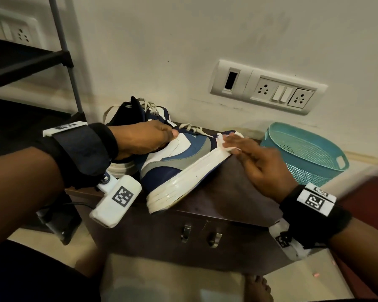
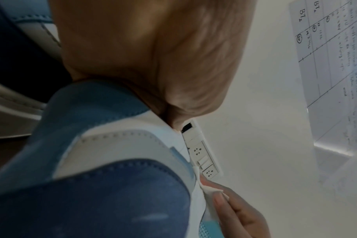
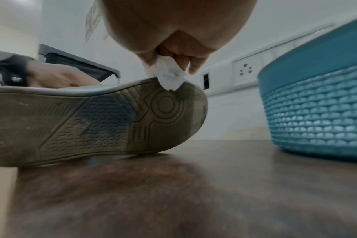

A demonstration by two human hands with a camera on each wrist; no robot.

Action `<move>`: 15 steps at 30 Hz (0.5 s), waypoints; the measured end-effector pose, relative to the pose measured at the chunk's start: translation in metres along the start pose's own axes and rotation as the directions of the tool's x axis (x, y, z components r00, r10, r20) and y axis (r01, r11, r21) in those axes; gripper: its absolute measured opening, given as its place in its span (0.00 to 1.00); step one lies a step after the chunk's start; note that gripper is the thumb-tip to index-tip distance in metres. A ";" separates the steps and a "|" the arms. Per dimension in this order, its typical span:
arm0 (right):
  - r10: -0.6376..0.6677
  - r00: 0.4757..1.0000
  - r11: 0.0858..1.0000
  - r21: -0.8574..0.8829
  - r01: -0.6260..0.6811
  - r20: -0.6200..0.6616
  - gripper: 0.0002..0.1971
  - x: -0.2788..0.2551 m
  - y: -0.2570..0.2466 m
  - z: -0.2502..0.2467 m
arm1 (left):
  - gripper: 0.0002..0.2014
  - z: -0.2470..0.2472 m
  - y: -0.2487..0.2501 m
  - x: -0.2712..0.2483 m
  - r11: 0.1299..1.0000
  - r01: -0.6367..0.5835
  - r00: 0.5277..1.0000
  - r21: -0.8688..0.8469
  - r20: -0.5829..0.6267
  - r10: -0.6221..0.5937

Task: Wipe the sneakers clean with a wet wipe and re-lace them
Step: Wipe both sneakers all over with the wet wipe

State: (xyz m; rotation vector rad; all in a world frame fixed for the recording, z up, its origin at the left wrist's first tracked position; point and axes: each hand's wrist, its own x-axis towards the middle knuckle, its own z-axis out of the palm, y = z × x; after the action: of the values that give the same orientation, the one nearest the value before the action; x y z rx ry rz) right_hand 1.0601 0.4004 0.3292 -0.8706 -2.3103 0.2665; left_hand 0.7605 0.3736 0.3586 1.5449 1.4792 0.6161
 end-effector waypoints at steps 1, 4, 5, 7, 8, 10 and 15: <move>0.104 0.992 0.995 0.014 -0.103 -0.064 0.14 0.005 0.005 -0.006 | 0.21 0.001 0.001 0.000 1.000 -0.006 1.000 0.003 0.001 0.006; 0.288 0.950 0.943 -0.137 -0.304 -0.123 0.12 0.014 0.015 -0.017 | 0.22 0.003 0.004 -0.001 1.000 -0.030 1.000 -0.005 0.006 0.030; 0.268 0.957 0.946 -0.158 -0.283 -0.113 0.12 0.013 0.012 -0.015 | 0.23 0.004 0.004 -0.001 0.999 -0.036 0.999 -0.008 0.007 0.036; 0.136 0.990 0.987 -0.085 -0.139 -0.039 0.15 0.007 -0.003 -0.005 | 0.24 0.004 0.003 -0.002 0.999 -0.043 0.999 -0.018 0.006 0.043; 0.059 0.998 0.997 -0.051 -0.059 0.003 0.16 0.003 -0.009 0.000 | 0.24 0.004 0.003 -0.002 0.999 -0.041 0.999 -0.023 0.005 0.042; -0.004 0.999 1.000 -0.015 0.005 0.041 0.16 0.002 -0.010 0.006 | 0.24 0.003 0.002 -0.004 0.999 -0.036 0.999 -0.023 0.002 0.036; 0.277 0.956 0.949 -0.127 -0.287 -0.093 0.14 0.018 0.015 -0.007 | 0.24 0.005 0.004 -0.005 1.000 -0.025 1.000 0.008 0.003 0.025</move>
State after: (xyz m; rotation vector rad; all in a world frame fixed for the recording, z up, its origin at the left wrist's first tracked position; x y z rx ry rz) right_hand 1.0619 0.4232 0.3383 -1.2640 -2.1520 0.1913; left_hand 0.7658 0.3684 0.3610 1.5722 1.4638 0.6222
